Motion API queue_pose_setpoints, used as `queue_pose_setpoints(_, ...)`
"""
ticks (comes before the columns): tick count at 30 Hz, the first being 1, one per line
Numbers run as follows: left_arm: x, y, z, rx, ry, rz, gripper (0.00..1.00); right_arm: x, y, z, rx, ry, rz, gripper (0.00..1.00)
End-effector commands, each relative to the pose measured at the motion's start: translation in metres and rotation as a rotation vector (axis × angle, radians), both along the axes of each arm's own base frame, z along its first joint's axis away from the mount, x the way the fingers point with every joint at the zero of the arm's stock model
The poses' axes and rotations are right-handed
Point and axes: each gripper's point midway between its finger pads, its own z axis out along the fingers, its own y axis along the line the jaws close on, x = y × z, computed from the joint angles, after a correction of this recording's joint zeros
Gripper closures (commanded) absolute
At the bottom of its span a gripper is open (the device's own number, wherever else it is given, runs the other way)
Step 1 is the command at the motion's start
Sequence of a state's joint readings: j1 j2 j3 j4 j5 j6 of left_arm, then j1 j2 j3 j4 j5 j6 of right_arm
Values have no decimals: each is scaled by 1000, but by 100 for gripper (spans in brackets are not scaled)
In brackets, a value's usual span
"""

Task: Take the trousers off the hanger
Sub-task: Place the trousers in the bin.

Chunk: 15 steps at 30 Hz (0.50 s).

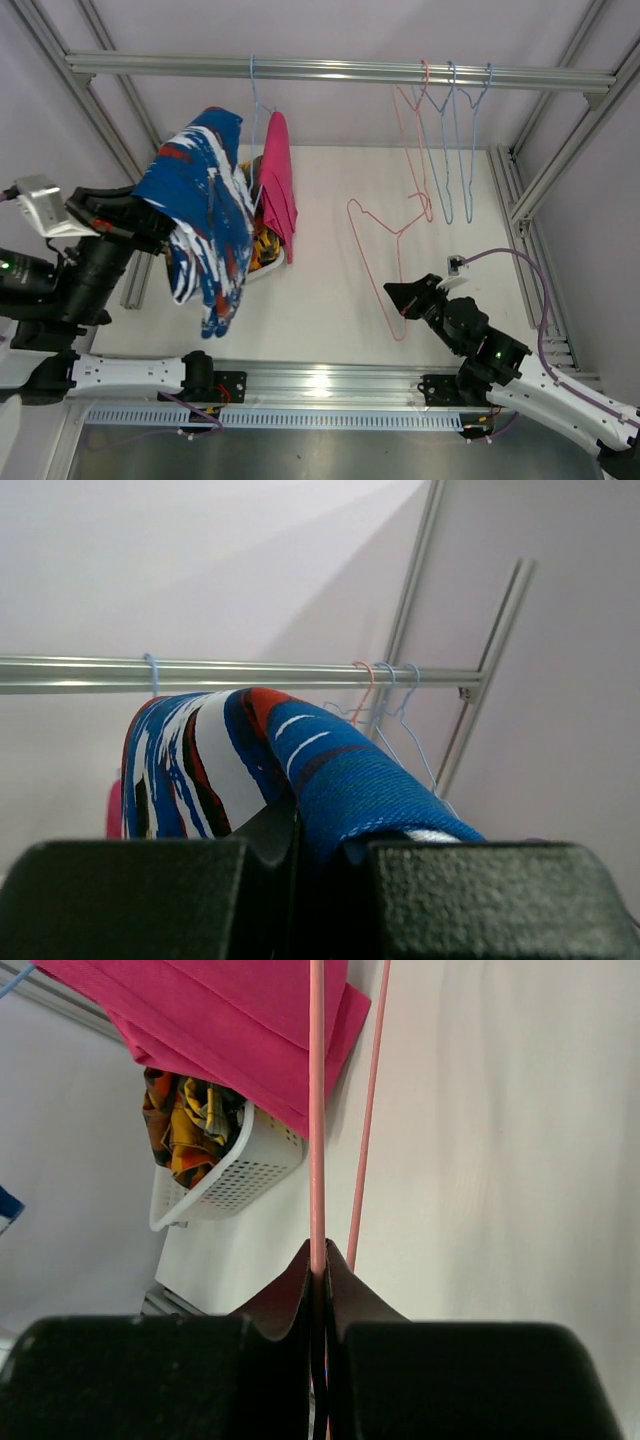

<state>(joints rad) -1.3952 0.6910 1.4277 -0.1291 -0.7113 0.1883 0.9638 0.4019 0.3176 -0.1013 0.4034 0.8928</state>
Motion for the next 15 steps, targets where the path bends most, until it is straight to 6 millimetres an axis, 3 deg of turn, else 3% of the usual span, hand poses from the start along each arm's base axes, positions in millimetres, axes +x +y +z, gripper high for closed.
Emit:
queue_pose_setpoints(1, -7, 35, 33, -98, -75, 15, 99, 3, 1, 4, 27, -21, -6, 100)
queue_pose_setpoints(4, -15, 62, 36, -143, -111, 7, 99, 4, -1, -4, 14, -9, -8, 100)
queue_pose_setpoints(9, -16, 86, 30, -169, -120, 36, 99, 6, -4, -11, 5, 2, -13, 100)
queue_pose_setpoints(15, 5, 119, 7, -167, -51, 243, 99, 8, -4, -18, 19, 18, -4, 100)
